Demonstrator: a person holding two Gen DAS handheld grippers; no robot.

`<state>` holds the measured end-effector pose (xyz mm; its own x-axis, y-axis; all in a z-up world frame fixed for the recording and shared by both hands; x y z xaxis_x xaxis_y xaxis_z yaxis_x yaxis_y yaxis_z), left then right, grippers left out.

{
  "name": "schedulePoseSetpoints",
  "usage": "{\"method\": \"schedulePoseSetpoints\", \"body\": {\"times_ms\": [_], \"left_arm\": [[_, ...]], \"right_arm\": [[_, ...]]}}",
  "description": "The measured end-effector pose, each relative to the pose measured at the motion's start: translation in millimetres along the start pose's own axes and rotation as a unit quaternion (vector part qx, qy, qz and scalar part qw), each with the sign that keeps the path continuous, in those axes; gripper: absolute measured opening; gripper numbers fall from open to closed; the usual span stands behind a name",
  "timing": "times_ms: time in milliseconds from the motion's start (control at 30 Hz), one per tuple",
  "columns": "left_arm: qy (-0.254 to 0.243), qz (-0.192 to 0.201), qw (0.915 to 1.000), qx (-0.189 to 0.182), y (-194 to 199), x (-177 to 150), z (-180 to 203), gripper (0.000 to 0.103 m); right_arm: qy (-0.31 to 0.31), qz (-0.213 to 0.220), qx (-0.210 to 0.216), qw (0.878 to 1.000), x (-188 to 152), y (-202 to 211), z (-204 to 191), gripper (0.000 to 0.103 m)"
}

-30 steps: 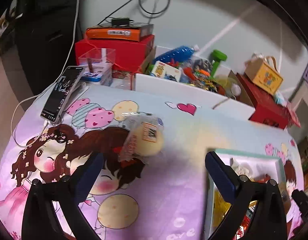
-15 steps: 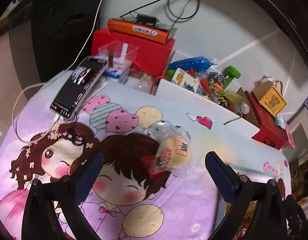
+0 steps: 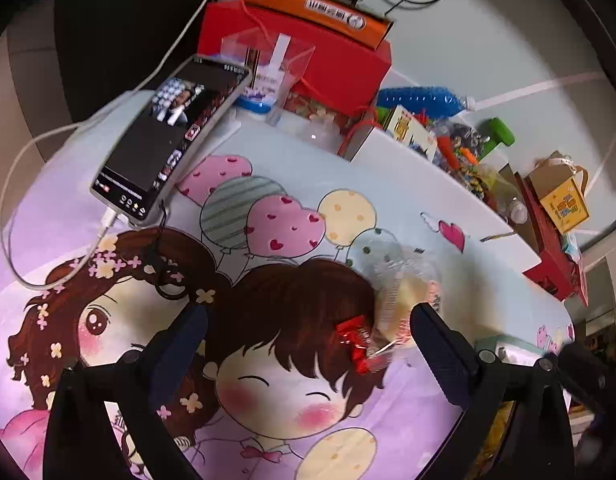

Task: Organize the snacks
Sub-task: 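Move both open tools from the tray back to the remaining snacks, then grasp the wrapped bread bun with the right tool while the left tool grasps the red candy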

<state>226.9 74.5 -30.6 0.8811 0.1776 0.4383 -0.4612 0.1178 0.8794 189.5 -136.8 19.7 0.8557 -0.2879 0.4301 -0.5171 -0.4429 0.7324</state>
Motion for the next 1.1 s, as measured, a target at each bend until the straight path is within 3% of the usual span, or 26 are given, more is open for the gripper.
{"method": "schedulePoseSetpoints", "body": {"times_ms": [300,567,667,767,1000,1100], "left_arm": [[0.000,-0.008,0.9999,0.009,-20,-3,-16,0.101],[-0.011,-0.011,0.9996,0.021,-33,-9,-20,0.101],[-0.019,-0.012,0.9996,0.019,-34,-11,-15,0.101],[-0.024,-0.012,0.9995,0.017,-34,-12,-9,0.101],[-0.055,-0.015,0.9984,0.000,-33,-19,18,0.101],[-0.076,-0.016,0.9970,-0.001,-33,-24,31,0.100]], "right_arm": [[-0.010,-0.060,0.002,0.998,9,-75,-10,0.099],[-0.005,-0.090,-0.036,0.995,8,-121,-14,0.094],[-0.007,-0.099,-0.054,0.994,5,-127,-7,0.087],[-0.016,-0.095,-0.044,0.994,6,-124,-2,0.082],[-0.019,-0.093,-0.048,0.994,7,-107,10,0.057],[-0.015,-0.091,-0.060,0.994,6,-99,21,0.056]]}}
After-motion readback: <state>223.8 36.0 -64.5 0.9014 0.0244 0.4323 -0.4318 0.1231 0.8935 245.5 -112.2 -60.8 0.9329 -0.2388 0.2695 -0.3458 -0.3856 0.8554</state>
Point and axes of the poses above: each gripper's, at about its wrist camera, not at the fingertips, and y roughly against the way its jaws point, z to its right, x to its top, the point moved 7 cm from there along -y, roughly the way its jaws point, and after that the axes turned 10 degrees about x, right-handed, at the moved point
